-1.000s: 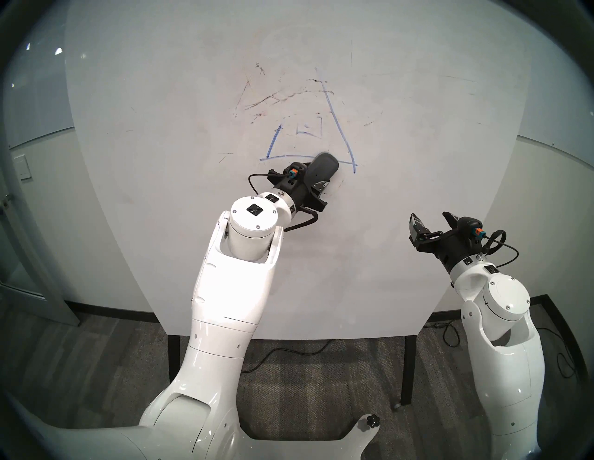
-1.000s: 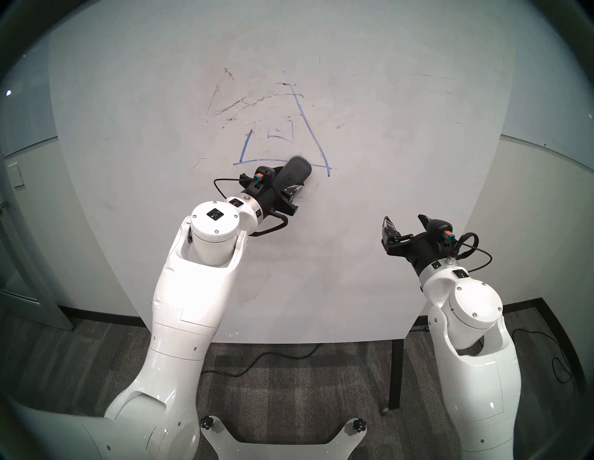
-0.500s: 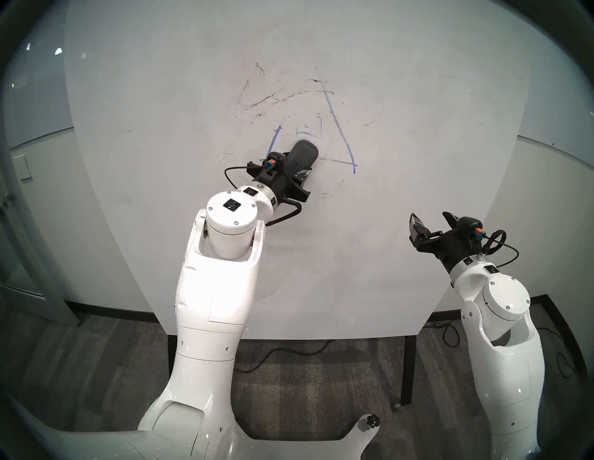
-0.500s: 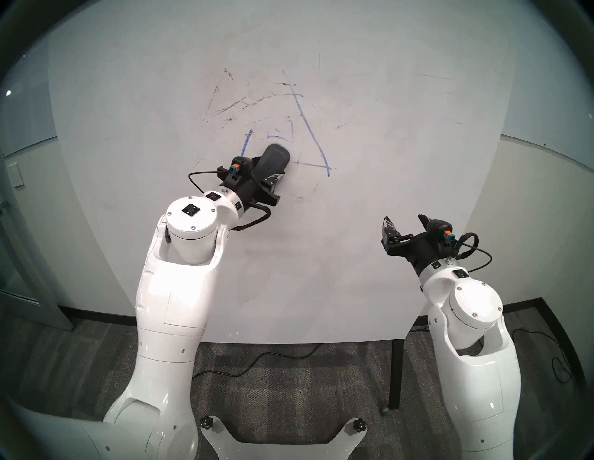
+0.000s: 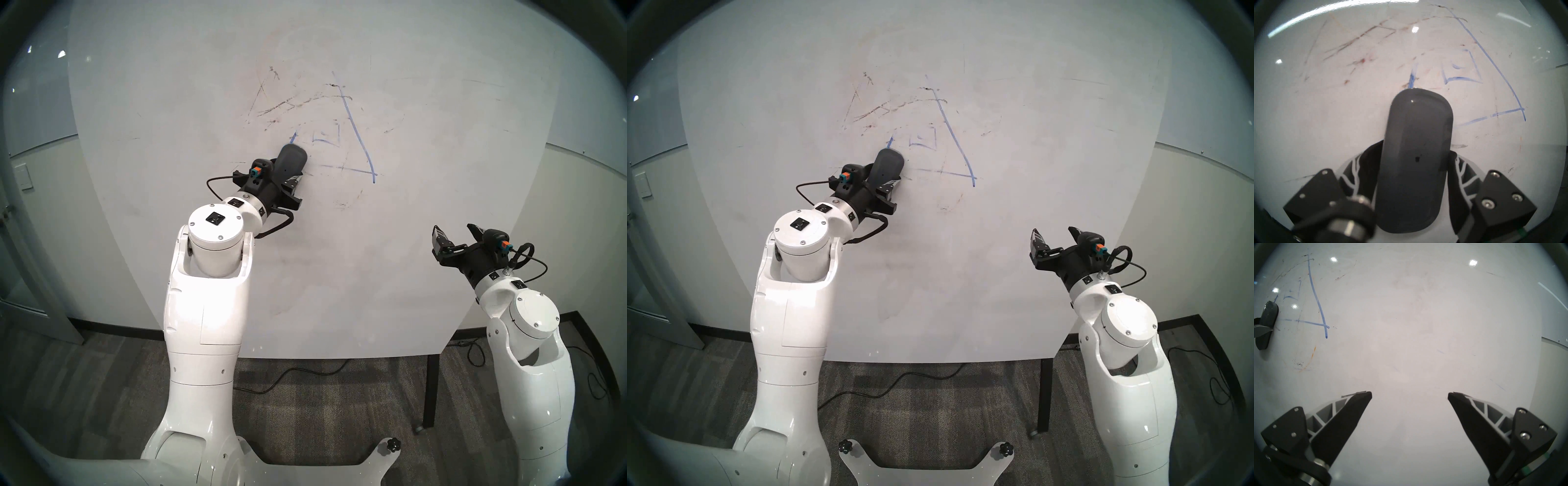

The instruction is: Erase all marks on the whiteboard with the eraser

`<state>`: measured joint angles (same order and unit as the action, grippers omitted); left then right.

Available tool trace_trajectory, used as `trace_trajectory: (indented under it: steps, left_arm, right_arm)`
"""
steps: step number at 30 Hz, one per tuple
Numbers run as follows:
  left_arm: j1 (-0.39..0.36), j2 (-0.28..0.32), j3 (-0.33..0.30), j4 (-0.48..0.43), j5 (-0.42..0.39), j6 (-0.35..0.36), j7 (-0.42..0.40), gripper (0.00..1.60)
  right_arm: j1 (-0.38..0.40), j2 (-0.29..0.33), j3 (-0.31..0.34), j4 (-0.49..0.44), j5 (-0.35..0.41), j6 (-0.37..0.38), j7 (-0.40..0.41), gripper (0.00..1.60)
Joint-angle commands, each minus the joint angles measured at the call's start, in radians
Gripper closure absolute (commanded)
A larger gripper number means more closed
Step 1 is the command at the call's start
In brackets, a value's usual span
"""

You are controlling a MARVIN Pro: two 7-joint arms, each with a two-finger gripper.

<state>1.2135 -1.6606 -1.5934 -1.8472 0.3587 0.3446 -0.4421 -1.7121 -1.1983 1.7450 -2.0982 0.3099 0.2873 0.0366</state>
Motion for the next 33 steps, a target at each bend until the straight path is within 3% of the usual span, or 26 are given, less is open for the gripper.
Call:
trace_trajectory:
  steps: [1, 11, 27, 33]
  left_arm:
    - [-0.001, 0.040, -0.114, -0.011, 0.019, 0.008, 0.057, 1.60]
    - [-0.015, 0.019, -0.123, -0.002, 0.017, -0.003, 0.048, 1.60]
    - [-0.112, -0.040, 0.000, 0.095, 0.044, -0.056, 0.055, 1.60]
    - [-0.121, -0.071, 0.050, 0.089, 0.045, -0.065, 0.056, 1.60]
  right_arm:
    - [0.008, 0.001, -0.001, -0.021, 0.000, -0.005, 0.002, 0.00]
    - [0.008, 0.001, -0.001, -0.022, 0.000, -0.004, 0.002, 0.00]
    - [0.008, 0.001, -0.001, -0.022, 0.000, -0.004, 0.002, 0.00]
    - [0.008, 0.001, -0.001, -0.021, 0.000, -0.004, 0.002, 0.00]
